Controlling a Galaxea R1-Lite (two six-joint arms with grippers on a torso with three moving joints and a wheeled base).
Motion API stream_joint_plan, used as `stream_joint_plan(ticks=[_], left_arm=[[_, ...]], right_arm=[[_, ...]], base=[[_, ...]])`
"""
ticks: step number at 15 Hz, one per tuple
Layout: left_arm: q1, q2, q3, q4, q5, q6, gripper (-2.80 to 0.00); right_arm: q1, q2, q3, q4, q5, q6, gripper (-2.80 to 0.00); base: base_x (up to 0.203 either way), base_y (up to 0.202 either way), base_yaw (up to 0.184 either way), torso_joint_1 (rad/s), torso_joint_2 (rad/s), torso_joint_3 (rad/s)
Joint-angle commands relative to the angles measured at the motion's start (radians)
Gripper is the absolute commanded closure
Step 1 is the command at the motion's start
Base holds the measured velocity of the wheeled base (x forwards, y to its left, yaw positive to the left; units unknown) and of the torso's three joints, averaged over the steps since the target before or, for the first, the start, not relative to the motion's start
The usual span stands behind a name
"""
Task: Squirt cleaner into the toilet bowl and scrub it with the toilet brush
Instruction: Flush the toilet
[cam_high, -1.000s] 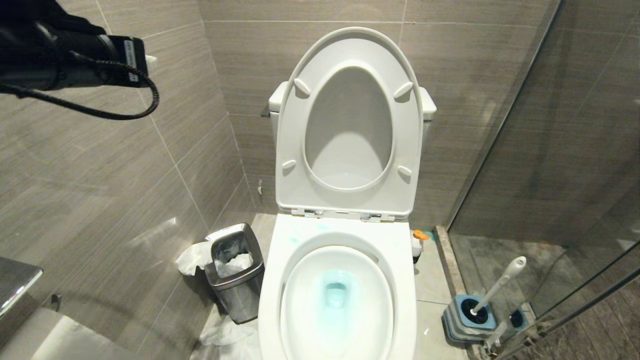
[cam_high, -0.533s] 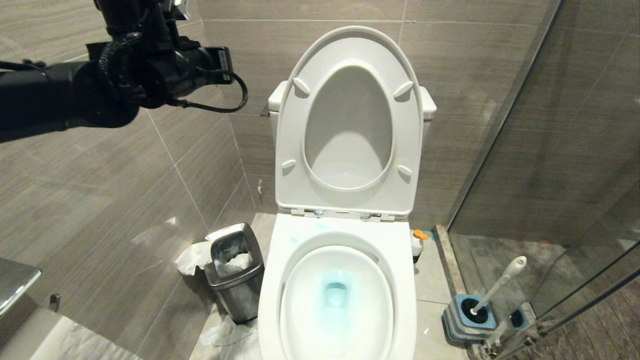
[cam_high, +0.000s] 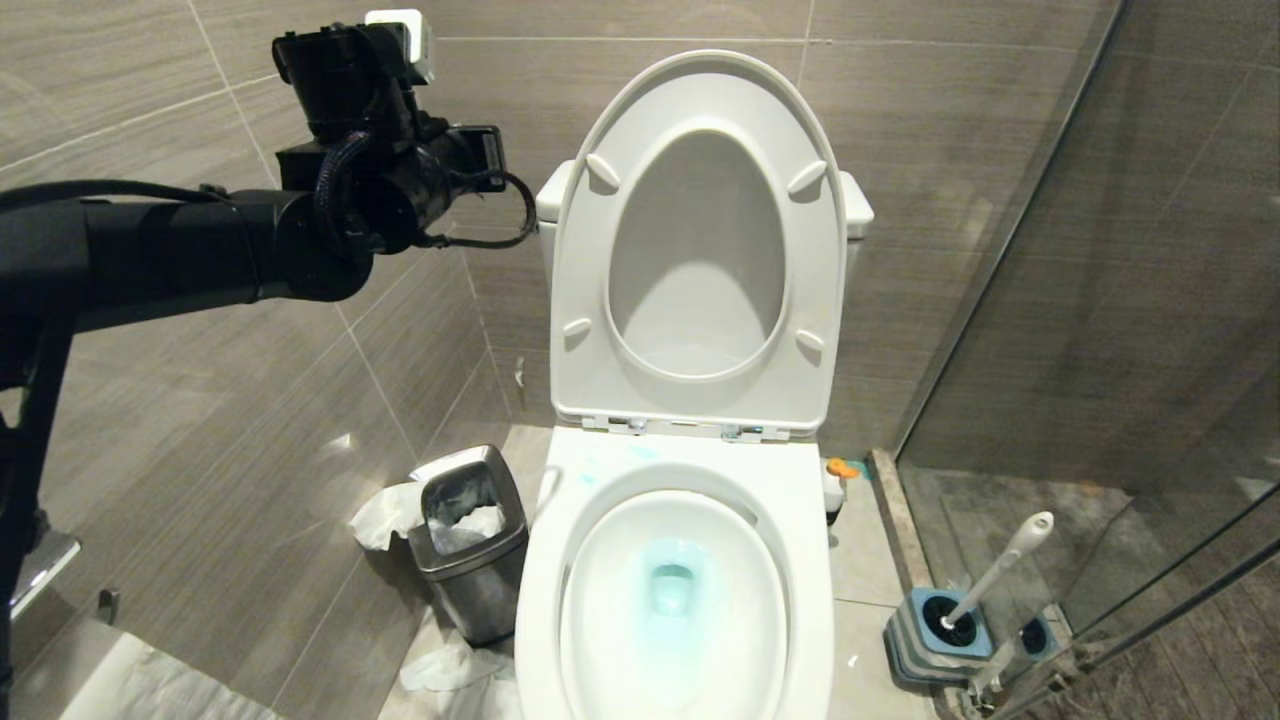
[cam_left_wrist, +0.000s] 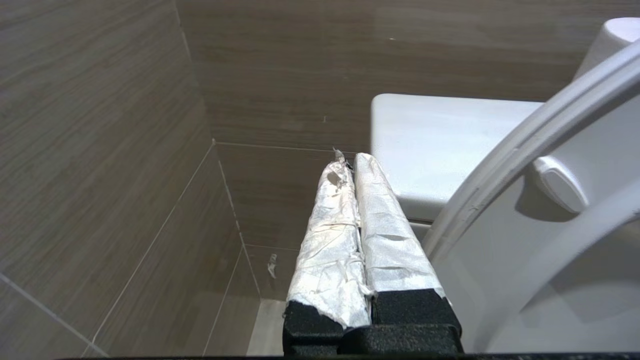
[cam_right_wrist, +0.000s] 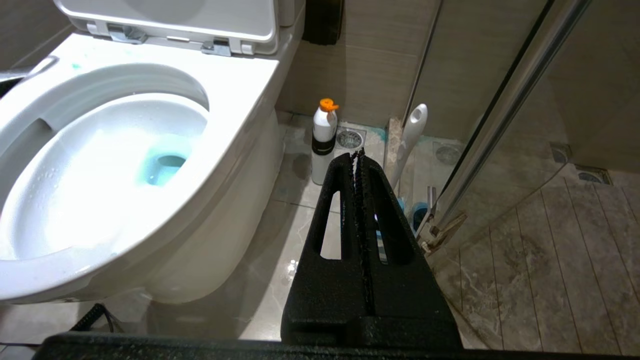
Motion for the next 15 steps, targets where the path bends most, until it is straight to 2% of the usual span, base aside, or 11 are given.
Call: stream_joint_plan(ticks=[1,3,6,15], left_arm=[[-0.002,-0.005,0.000,-0.003,0.008,0.002,0.00],[0.001,-0.009,0.000,-0.031,0.017,0.005,0.00],[0.000,-0.021,0.000,-0.136,0.039,0.032,0.00],[-0.006,-0.075,0.005,-0.146,0.044,0.068,0.00]], right_arm=[[0.000,0.001,0.000,0.000,0.000,0.000,0.00],[0.000,0.001,0.000,0.000,0.000,0.000,0.00],[0.000,0.001,-0.001,0.000,0.000,0.000,0.00],[0.000,0.001,0.000,0.000,0.000,0.000,0.00]], base=[[0.000,0.000,0.000,-0.002,0.00,-0.101],[0.000,0.000,0.000,0.003,0.00,-0.160],[0.000,0.000,0.000,0.002,0.00,-0.192],[0.000,0.000,0.000,0.003,0.00,-0.195]])
